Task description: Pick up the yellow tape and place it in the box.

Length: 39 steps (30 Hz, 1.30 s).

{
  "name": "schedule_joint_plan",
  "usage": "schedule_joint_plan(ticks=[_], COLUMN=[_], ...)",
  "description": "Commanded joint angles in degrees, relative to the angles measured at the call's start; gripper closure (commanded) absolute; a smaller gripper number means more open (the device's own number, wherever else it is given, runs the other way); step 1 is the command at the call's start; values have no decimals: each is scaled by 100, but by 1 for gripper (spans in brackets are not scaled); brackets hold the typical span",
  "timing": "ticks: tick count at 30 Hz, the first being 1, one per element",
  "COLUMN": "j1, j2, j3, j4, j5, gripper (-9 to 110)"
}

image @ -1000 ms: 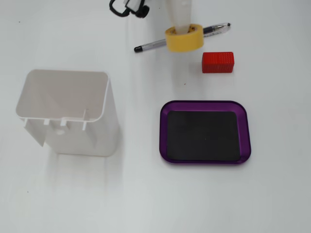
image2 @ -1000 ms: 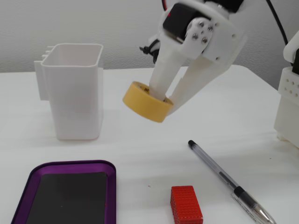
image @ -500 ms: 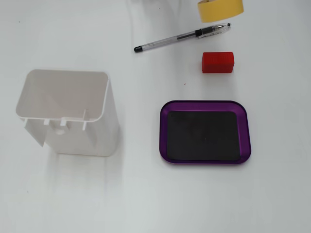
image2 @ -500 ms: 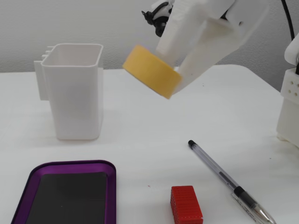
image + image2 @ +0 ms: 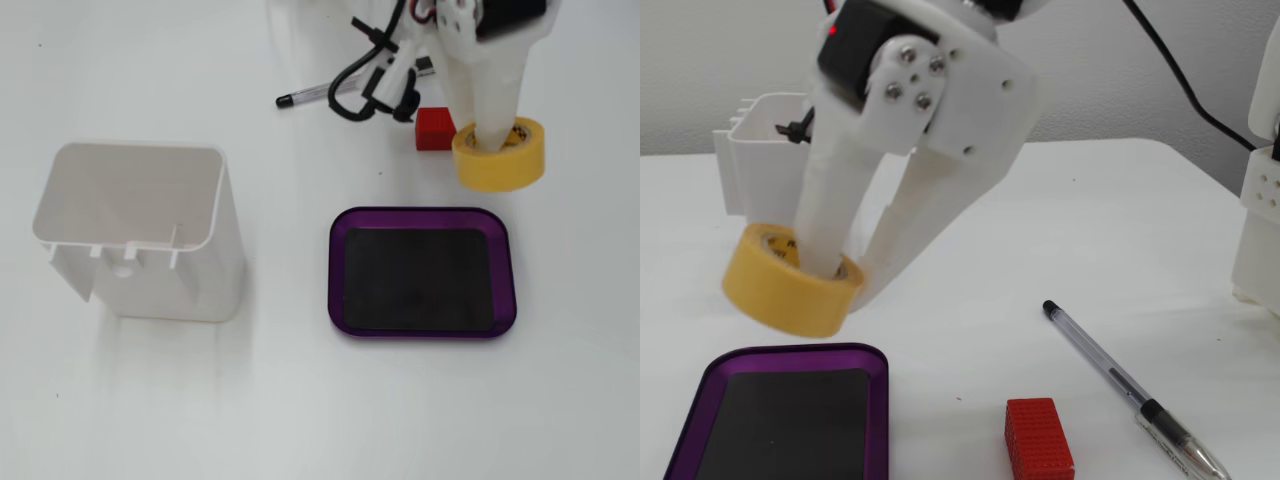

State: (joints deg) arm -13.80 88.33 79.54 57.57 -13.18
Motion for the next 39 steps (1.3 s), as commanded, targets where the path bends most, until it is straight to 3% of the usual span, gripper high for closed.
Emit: schedule_joint_plan(ticks=[1,24,31,39], j1=[-26,501,466,457], j2=[-369,-1705,-1195,413], j3=[-431,-448,-993,-1863], j4=[-167,-404,958,2408], j5=[-18,35,62,79], gripper=[102,101,88,87])
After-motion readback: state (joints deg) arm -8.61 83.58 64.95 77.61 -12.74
